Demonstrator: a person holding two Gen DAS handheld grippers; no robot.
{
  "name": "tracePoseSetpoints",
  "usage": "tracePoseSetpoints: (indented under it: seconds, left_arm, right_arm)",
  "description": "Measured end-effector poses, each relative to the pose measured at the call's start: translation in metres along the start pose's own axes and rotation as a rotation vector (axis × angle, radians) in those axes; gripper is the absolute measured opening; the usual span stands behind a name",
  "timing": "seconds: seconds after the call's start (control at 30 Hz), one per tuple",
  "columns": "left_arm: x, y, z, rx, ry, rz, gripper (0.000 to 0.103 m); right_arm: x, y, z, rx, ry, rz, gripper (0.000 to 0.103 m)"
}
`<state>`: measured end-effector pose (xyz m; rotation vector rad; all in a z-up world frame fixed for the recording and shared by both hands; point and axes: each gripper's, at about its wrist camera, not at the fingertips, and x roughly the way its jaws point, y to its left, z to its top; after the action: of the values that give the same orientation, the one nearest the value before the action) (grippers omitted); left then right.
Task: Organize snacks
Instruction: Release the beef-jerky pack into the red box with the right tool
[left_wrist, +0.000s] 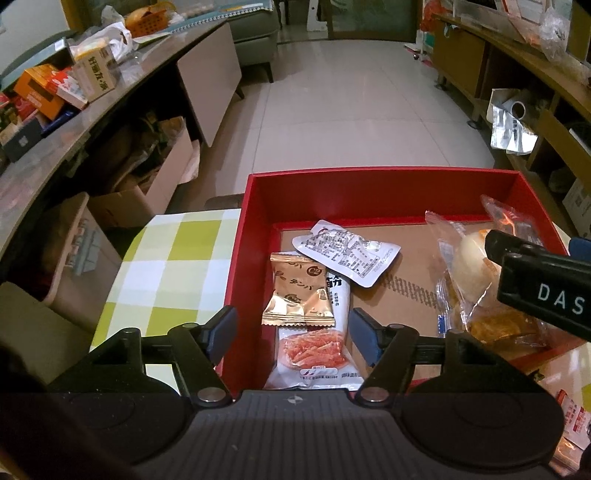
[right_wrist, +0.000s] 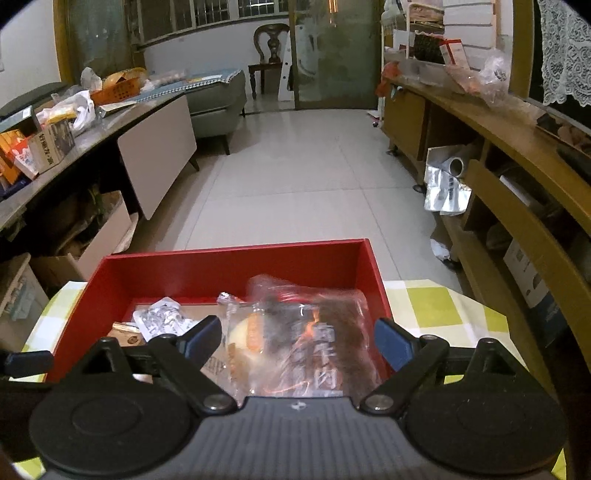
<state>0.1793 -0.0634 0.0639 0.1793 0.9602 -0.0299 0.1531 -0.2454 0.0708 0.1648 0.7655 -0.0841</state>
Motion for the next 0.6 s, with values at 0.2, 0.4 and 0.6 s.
tracePoseSetpoints:
  seconds: [0.2, 0.4, 0.6]
  left_arm:
    - [-0.007, 0.008, -0.008, 0.005, 0.004, 0.003, 0.078]
    - [-0.023, 0.015, -0.023, 0.004, 0.014, -0.013, 0.079]
    - [-0.04, 0.017, -0.039, 0.01, 0.033, -0.031, 0.079]
  right_arm:
    - [-0.01, -0.002, 0.002, -0.01, 0.006, -0.004, 0.095]
    - [-0.035, -0.004, -0.001, -0.023, 0.01, 0.001, 0.095]
    - [-0.054, -0.004, -0.013, -0.041, 0.036, 0.016, 0.095]
